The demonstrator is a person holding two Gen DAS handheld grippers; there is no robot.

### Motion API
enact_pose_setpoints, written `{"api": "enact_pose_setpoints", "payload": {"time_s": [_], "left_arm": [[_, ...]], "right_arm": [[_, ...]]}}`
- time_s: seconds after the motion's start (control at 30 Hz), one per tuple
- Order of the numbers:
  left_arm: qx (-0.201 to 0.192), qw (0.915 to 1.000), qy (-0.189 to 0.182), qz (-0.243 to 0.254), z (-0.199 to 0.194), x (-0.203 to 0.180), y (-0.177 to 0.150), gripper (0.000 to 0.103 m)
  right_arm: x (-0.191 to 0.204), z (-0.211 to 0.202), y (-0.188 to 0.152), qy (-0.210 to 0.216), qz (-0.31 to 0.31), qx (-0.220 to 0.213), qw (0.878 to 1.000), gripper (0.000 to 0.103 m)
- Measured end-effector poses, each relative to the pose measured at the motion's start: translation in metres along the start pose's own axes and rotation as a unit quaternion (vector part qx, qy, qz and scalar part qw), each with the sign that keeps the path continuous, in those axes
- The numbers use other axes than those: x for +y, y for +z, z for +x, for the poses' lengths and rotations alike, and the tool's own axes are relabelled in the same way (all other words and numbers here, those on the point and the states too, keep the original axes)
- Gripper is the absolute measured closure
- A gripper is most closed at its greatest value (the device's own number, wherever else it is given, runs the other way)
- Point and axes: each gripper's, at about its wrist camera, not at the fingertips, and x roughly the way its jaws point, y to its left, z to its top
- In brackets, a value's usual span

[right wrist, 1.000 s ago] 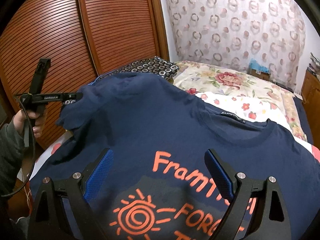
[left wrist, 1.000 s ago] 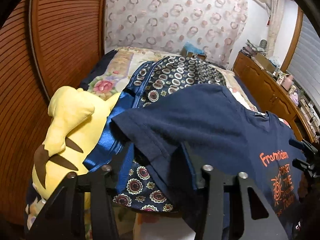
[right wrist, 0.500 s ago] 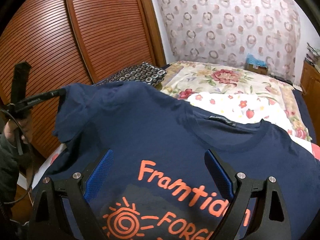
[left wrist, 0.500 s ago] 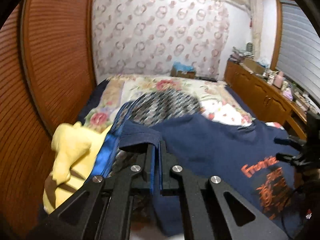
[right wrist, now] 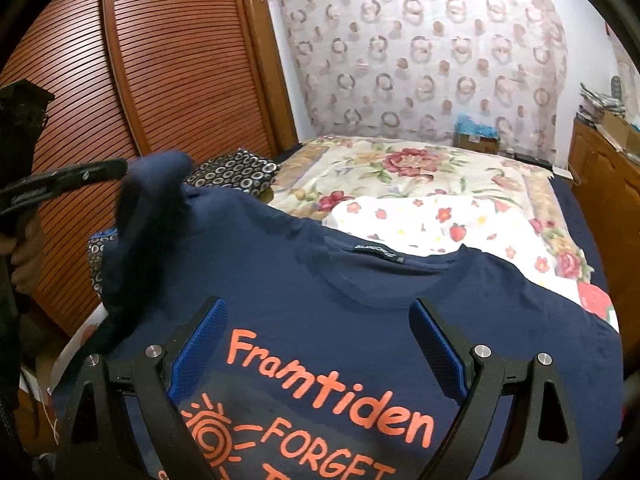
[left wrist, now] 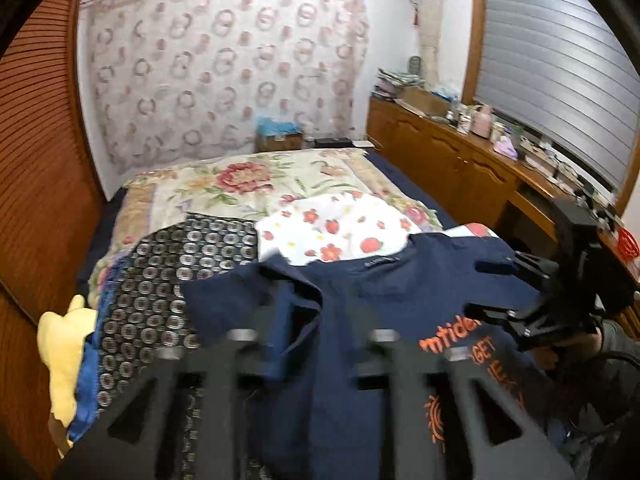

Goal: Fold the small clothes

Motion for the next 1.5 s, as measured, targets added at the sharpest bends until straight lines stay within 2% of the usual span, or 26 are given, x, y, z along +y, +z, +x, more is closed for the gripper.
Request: {"api": "enact_pose_setpoints", "payload": {"time_s": [0.03,0.1,0.17,0.37,0.57,0.63,0.7,0.83,0.97,1.07,1.13,1.27,1.4,1.5], "left_arm": [[-0.003,1.0000,0.000,0.000,-0.003,0.000,-0.002,0.049],[-0.004,1.0000,0.006,-0.007,-0.005,0.006,-0.007,0.033],[-0.004,0.9998,0.013,-0.013,-0.007,0.007,-0.011,0.027],[0.000,0.9981,0.054,-0.030,-0.004,0.023,-0.027,0.025],[-0.017,0.9964,0.078,-0.027,-0.002,0.029,-0.031,0.025],[-0.025,0.9956,0.088,-0.022,-0.001,0.031,-0.030,0.025],[-0.028,0.9955,0.089,-0.019,0.003,0.034,-0.029,0.025],[0.000,0.9975,0.070,-0.011,0.025,0.043,-0.021,0.026],[0.044,0.9975,0.051,-0.022,0.053,0.058,-0.013,0.045],[0.065,0.9965,0.045,-0.028,0.069,0.065,-0.009,0.052],[0.075,0.9959,0.040,-0.031,0.077,0.068,-0.008,0.061],[0.076,0.9963,0.031,-0.024,0.082,0.065,-0.008,0.101],[0.035,0.9981,0.037,-0.034,0.058,0.073,0.006,0.101],[0.033,0.9971,0.057,-0.037,0.053,0.082,0.014,0.101]], "right_arm": [[0.002,0.002,-0.001,0.000,0.002,0.002,1.000,0.010],[0.003,0.004,0.001,0.002,0.003,0.005,1.000,0.010],[0.007,0.008,0.001,0.001,0.001,0.008,1.000,0.010],[0.013,0.024,0.008,0.022,0.000,0.022,1.000,0.010],[0.031,0.048,0.011,0.063,-0.013,0.047,0.997,0.023],[0.037,0.056,0.010,0.070,-0.019,0.053,0.996,0.024],[0.037,0.061,0.011,0.073,-0.021,0.056,0.996,0.024],[0.032,0.062,0.011,0.059,-0.032,0.059,0.996,0.024],[0.027,0.056,0.009,0.037,-0.034,0.058,0.997,0.024],[0.016,0.051,0.002,0.019,-0.030,0.061,0.998,0.024],[0.009,0.049,-0.003,0.007,-0.025,0.065,0.998,0.024],[-0.005,0.045,-0.012,-0.011,-0.016,0.071,0.997,0.024],[-0.014,0.035,-0.017,-0.021,-0.004,0.072,0.997,0.024],[-0.015,0.031,-0.015,-0.024,0.003,0.066,0.998,0.024]]}}
